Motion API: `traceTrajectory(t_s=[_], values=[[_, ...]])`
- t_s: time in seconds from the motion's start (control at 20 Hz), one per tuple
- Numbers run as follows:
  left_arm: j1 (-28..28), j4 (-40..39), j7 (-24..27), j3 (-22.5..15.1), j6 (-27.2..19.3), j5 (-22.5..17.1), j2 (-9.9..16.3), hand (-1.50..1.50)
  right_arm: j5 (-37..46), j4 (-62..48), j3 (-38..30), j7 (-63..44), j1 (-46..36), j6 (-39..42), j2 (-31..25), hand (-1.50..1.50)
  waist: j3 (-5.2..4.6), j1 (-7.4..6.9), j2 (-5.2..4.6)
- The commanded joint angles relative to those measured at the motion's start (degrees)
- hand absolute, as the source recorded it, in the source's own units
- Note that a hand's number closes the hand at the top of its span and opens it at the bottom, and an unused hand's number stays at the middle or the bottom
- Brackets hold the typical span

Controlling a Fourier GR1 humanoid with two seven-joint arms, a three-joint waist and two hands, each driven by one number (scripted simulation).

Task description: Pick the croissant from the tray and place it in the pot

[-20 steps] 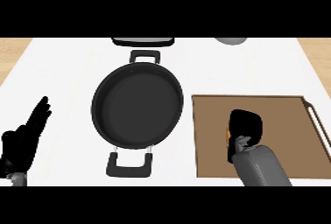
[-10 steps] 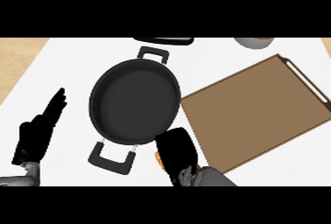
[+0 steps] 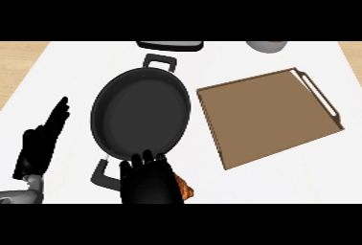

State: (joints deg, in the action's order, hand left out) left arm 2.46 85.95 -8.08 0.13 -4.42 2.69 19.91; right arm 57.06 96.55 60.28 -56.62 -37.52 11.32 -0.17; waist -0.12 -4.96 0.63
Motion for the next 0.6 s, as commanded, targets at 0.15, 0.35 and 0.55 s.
traceTrajectory(t_s=[0.15, 0.35, 0.55], values=[[0.52, -0.37, -0.17, 1.56, 0.28, -0.93, 0.44, 0.0, -0.8, 4.17, 1.3, -13.29, -9.59, -11.92, 0.15, 1.5, -0.04, 0.89, -0.18], [2.0, -2.19, -0.31, 1.23, -0.76, 0.36, -0.2, 0.0, -2.89, 2.48, -1.44, -15.27, -14.99, -16.68, 0.15, 1.5, -0.06, 1.44, -0.42], [-0.55, -0.31, 0.72, 0.43, 0.48, -0.03, -0.4, 0.0, -6.22, -1.0, -5.26, -15.82, -21.58, -19.38, 0.14, 1.5, -0.06, 0.9, -0.39]])
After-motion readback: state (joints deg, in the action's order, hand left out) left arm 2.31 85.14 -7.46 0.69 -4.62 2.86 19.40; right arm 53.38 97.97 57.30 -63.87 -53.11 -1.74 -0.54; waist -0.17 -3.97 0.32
